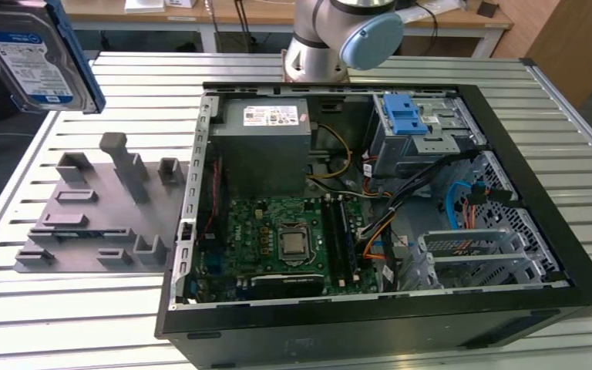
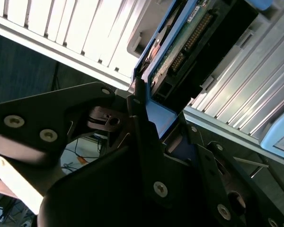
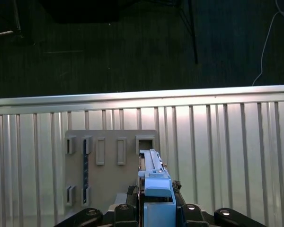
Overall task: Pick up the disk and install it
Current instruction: 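Pick up the disk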
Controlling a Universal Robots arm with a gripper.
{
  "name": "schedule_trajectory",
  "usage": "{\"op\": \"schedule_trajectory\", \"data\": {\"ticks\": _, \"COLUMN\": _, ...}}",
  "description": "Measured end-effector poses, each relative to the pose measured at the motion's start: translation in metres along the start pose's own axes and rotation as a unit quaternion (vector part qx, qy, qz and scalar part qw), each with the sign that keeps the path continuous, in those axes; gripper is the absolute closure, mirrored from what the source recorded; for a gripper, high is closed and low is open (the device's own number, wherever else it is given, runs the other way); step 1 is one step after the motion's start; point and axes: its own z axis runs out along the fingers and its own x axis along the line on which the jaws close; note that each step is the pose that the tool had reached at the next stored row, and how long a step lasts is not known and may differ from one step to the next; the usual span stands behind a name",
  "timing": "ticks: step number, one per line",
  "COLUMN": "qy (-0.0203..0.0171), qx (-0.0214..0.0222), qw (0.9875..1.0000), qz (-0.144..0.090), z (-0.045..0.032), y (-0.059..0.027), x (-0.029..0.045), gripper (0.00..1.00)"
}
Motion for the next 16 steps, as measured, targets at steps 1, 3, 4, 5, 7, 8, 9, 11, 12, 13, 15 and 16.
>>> {"op": "schedule_trajectory", "data": {"ticks": 1, "qy": 0.0000, "qx": 0.0000, "qw": 1.0000, "qz": 0.000, "z": -0.0018, "y": 0.0000, "x": 0.0000, "gripper": 0.64}}
{"op": "schedule_trajectory", "data": {"ticks": 3, "qy": 0.0000, "qx": 0.0001, "qw": 1.0000, "qz": 0.000, "z": -0.0046, "y": 0.0001, "x": 0.0000, "gripper": 0.64}}
{"op": "schedule_trajectory", "data": {"ticks": 4, "qy": 0.0000, "qx": 0.0001, "qw": 1.0000, "qz": 0.000, "z": -0.0062, "y": 0.0001, "x": -0.0001, "gripper": 0.64}}
{"op": "schedule_trajectory", "data": {"ticks": 5, "qy": 0.0000, "qx": 0.0002, "qw": 1.0000, "qz": 0.000, "z": -0.0080, "y": 0.0001, "x": -0.0001, "gripper": 0.64}}
{"op": "schedule_trajectory", "data": {"ticks": 7, "qy": 0.0000, "qx": 0.0001, "qw": 1.0000, "qz": 0.000, "z": -0.0124, "y": 0.0002, "x": -0.0001, "gripper": 0.64}}
{"op": "schedule_trajectory", "data": {"ticks": 8, "qy": 0.0000, "qx": 0.0001, "qw": 1.0000, "qz": 0.000, "z": -0.0146, "y": 0.0003, "x": -0.0001, "gripper": 0.64}}
{"op": "schedule_trajectory", "data": {"ticks": 9, "qy": 0.0000, "qx": 0.0002, "qw": 1.0000, "qz": 0.000, "z": -0.0166, "y": 0.0003, "x": -0.0001, "gripper": 0.64}}
{"op": "schedule_trajectory", "data": {"ticks": 11, "qy": 0.0000, "qx": 0.0002, "qw": 1.0000, "qz": 0.000, "z": -0.0210, "y": 0.0004, "x": -0.0002, "gripper": 0.64}}
{"op": "schedule_trajectory", "data": {"ticks": 12, "qy": 0.0000, "qx": 0.0002, "qw": 1.0000, "qz": 0.000, "z": -0.0233, "y": 0.0004, "x": -0.0002, "gripper": 0.64}}
{"op": "schedule_trajectory", "data": {"ticks": 13, "qy": 0.0000, "qx": 0.0002, "qw": 1.0000, "qz": 0.000, "z": -0.0255, "y": 0.0005, "x": -0.0002, "gripper": 0.64}}
{"op": "schedule_trajectory", "data": {"ticks": 15, "qy": 0.0000, "qx": 0.0003, "qw": 1.0000, "qz": 0.000, "z": -0.0302, "y": 0.0006, "x": -0.0002, "gripper": 0.64}}
{"op": "schedule_trajectory", "data": {"ticks": 16, "qy": -0.0001, "qx": 0.0003, "qw": 1.0000, "qz": 0.000, "z": -0.0324, "y": 0.0006, "x": -0.0003, "gripper": 0.64}}
